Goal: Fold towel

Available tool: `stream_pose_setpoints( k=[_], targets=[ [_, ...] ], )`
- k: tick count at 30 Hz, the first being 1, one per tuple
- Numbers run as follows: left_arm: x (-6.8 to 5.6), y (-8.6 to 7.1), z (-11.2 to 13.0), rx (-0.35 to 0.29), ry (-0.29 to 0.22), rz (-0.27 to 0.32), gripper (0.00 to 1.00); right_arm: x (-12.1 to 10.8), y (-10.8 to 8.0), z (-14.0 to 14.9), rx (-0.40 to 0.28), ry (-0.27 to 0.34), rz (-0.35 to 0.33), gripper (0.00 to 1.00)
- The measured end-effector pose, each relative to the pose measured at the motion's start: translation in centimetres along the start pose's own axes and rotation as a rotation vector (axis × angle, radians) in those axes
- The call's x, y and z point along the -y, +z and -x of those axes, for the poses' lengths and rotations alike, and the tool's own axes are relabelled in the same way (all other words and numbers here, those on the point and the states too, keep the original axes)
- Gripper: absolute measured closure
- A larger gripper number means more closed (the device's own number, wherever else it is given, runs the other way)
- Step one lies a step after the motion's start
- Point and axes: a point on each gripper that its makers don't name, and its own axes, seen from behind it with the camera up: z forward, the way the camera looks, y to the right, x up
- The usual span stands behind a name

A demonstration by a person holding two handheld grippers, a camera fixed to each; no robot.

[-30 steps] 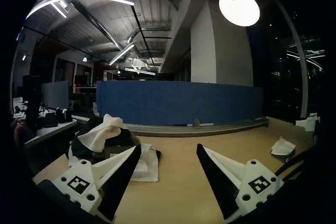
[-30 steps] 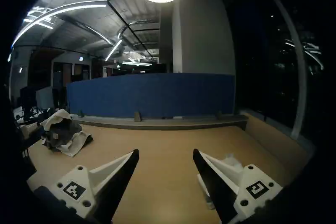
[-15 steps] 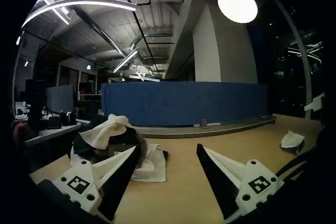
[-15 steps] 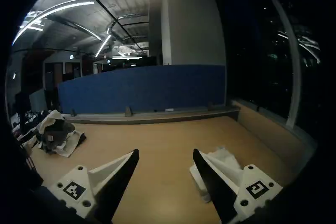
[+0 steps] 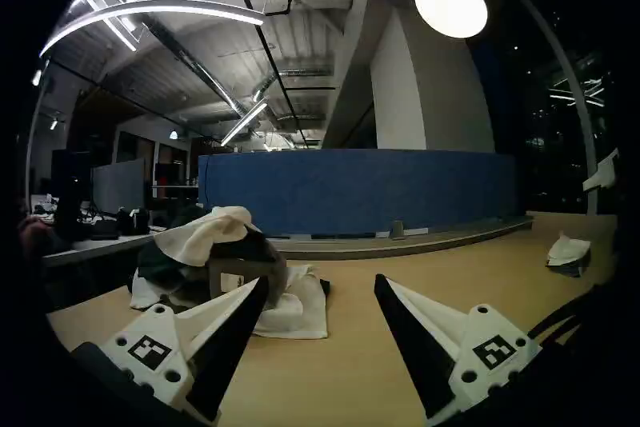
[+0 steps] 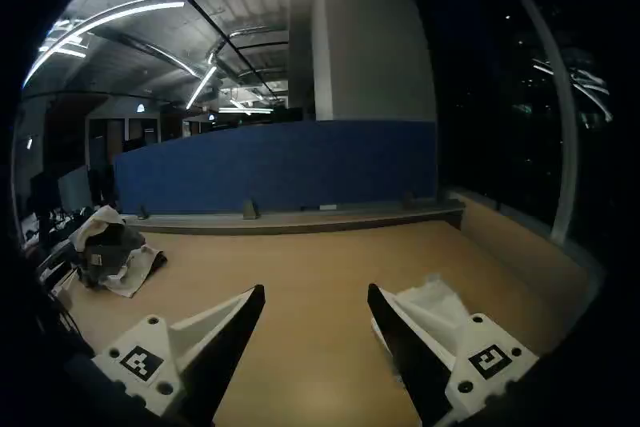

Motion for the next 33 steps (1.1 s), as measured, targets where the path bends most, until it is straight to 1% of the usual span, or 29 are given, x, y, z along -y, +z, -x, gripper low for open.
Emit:
stream_pose_setpoints(
  k=[3, 8, 15, 17, 20, 27, 33],
  targets=[
    [0.4, 0.2, 0.7, -0.002, -0.010, -0.008, 0.02, 0.4, 0.6, 0.2, 0.000, -0.005, -0.006, 0.00],
    [0.8, 0.4, 1.6, 0.002, -0.008, -0.022, 0.02, 0.7, 1.3, 0.0, -0.005, -0.001, -0.016, 0.00],
    [0.5, 0.7, 2.2, 0.018, -0.003, -0.025, 0.01, 0.5, 1.9, -0.3, -0.019, 0.009, -0.017, 0.00],
    [0.4, 0.8, 2.9, 0.032, -0.004, -0.026, 0.02, 0.4, 2.1, -0.3, -0.024, 0.018, -0.020, 0.00],
    [0.7, 0.9, 3.2, 0.057, -0.002, -0.035, 0.02, 0.3, 2.4, -0.3, -0.032, 0.033, -0.028, 0.00],
    [0.7, 0.8, 3.3, 0.061, -0.001, -0.035, 0.01, -0.9, 2.6, -1.7, -0.087, 0.054, -0.037, 0.00],
    [0.7, 0.8, 3.3, 0.061, 0.003, -0.035, 0.02, -2.8, 2.7, -3.0, -0.144, 0.060, -0.036, 0.00]
  ],
)
